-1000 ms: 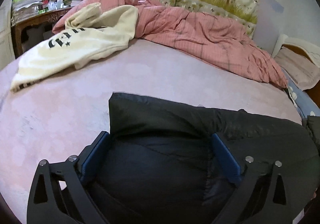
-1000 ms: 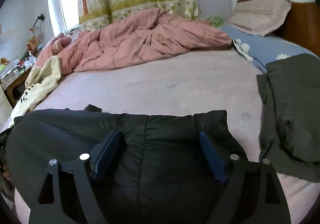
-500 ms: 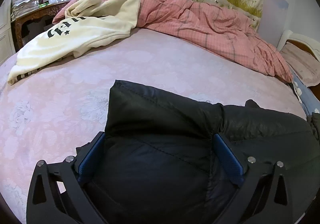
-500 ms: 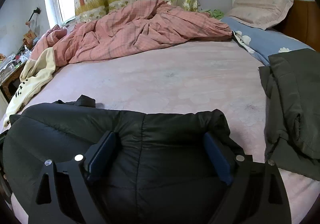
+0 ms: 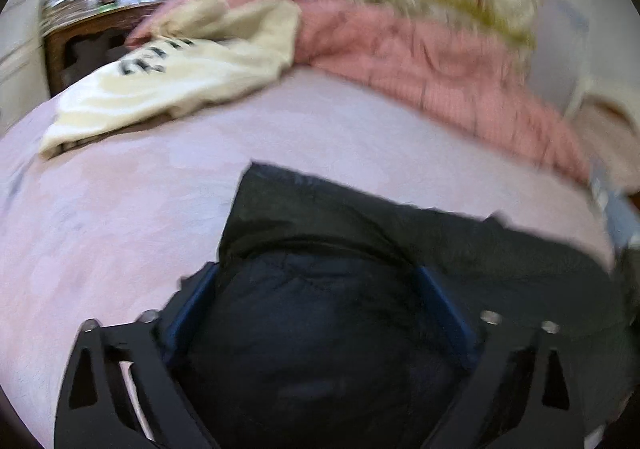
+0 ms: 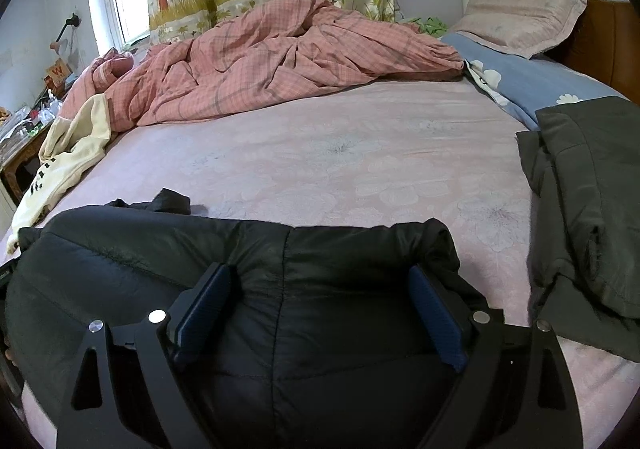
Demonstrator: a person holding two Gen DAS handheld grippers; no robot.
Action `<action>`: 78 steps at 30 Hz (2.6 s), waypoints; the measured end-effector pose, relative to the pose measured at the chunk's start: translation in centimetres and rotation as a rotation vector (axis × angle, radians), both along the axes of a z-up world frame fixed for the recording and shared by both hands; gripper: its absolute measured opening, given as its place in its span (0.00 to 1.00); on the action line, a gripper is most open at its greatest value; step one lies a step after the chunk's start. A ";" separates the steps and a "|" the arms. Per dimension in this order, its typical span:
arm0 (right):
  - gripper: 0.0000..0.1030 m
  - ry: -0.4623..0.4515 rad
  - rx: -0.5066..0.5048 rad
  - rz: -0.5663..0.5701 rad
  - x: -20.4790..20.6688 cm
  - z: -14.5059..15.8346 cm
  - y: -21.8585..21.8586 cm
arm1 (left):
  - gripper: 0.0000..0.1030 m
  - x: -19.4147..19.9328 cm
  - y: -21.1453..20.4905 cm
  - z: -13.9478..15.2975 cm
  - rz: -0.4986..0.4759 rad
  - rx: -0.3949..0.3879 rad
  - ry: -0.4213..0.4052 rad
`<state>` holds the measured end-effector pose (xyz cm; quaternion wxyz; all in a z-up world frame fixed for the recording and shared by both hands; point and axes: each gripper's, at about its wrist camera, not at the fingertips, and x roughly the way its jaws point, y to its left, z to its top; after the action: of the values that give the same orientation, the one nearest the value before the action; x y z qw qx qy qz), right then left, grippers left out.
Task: Fold large clothes
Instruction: 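Press the folded jacket flat with both tools and open them, then grasp the end of the black jacket strip with both tools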
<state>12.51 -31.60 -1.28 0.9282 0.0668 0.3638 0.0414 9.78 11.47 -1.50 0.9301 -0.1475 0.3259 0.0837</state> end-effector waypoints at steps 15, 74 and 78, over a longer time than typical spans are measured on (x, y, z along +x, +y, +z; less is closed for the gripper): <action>1.00 -0.257 -0.030 -0.061 -8.5 2.1 1.7 | 0.84 -10.2 -10.3 5.9 -0.300 0.028 -0.373; 1.00 0.052 -0.227 0.070 -6.1 -1.8 4.7 | 0.35 0.2 -23.2 1.9 -0.468 0.195 0.156; 1.00 0.055 -0.229 0.067 -6.0 -1.9 4.7 | 0.20 4.9 -22.1 1.3 -0.424 0.123 0.246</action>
<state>6.52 -26.94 -3.17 0.9175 -0.0509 0.3934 0.0287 14.67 -10.58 -0.18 0.8874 -0.0077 0.4545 -0.0764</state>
